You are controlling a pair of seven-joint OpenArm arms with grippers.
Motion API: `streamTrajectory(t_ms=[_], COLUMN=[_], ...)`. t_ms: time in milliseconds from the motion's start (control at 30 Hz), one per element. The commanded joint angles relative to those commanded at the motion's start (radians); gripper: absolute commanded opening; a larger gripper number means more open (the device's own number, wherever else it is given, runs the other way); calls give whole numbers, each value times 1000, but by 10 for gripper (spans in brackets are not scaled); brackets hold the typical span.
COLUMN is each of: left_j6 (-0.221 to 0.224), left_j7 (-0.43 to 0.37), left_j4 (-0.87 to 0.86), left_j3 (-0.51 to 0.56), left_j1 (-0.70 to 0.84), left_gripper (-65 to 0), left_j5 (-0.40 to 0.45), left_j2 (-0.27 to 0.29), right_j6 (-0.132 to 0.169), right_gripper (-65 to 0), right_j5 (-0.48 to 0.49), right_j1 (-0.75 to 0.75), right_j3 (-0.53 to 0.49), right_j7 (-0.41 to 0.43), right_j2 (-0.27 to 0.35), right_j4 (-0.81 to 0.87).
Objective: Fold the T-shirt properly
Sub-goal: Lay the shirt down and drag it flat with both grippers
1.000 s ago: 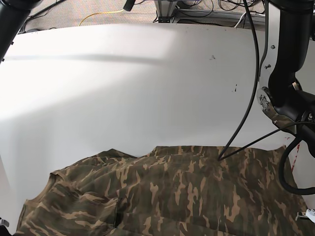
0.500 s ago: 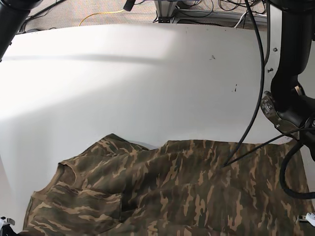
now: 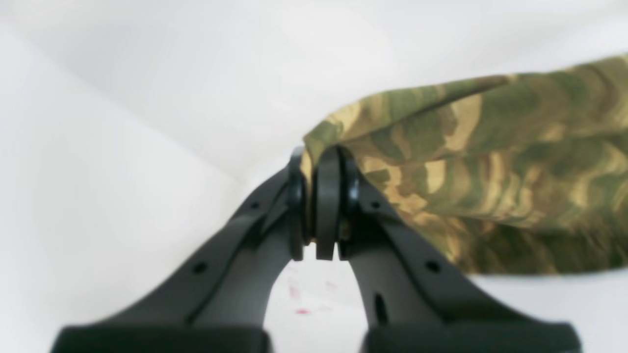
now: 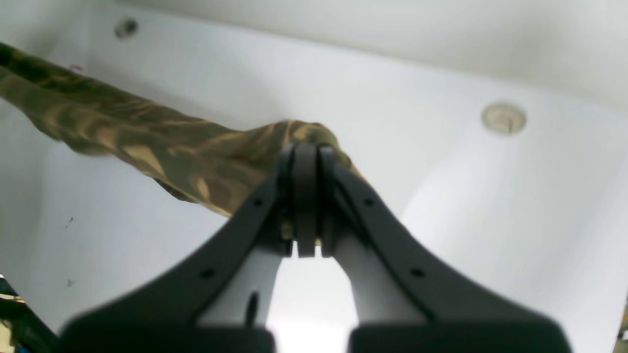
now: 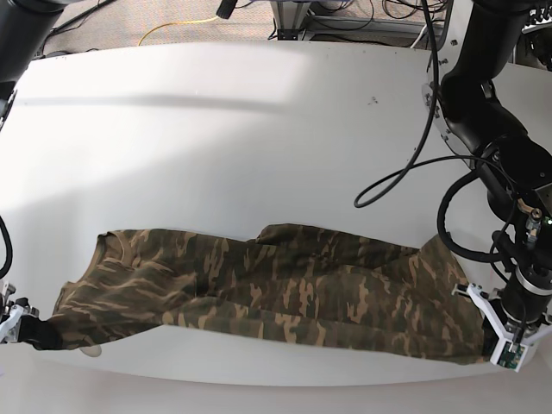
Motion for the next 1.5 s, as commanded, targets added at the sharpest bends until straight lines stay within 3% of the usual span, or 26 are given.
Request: streamTrajectory(t_ms=[333, 433, 633, 733, 867, 1033, 1267, 1367, 1500], left_j6=[-1, -1, -1, -1, -1, -1, -1, -1, -1], left_j7=[-5, -5, -6, -6, -5, -6, -6, -6, -5], left_j4=[48, 54, 68, 66, 66, 66, 66, 66, 66], left_j3=[-48, -48, -91, -120, -137, -221, -307, -347, -361], left_j1=[270, 365, 516, 578, 660, 753, 885, 925, 973], left_gripper=[-650, -650, -650, -650, -650, -650, -650, -650, -650], left_j5=[0, 0, -2, -2, 0, 2, 2, 6, 6], left_j2=[72, 94, 106, 118, 120, 120, 112, 110, 110], right_j6=[-2, -2, -2, -2, -2, -5, -3, -3, -9], right_gripper=[-650, -650, -650, -650, -650, -650, -650, -650, -650], right_j5=[48, 52, 51, 46, 52, 48, 52, 51, 49], right_j1=[-327, -397, -643, -726, -835, -990, -1154, -1211, -1264], right_j3=[160, 161, 319, 348, 381, 493, 532, 574, 597], right_j7=[-5, -5, -5, -5, -5, -5, -11, -15, -17], right_j2=[-14, -40, -94, -112, -129, -161, -164, -212, -226], right_j4=[2, 9, 110, 157, 173, 222, 261, 313, 384])
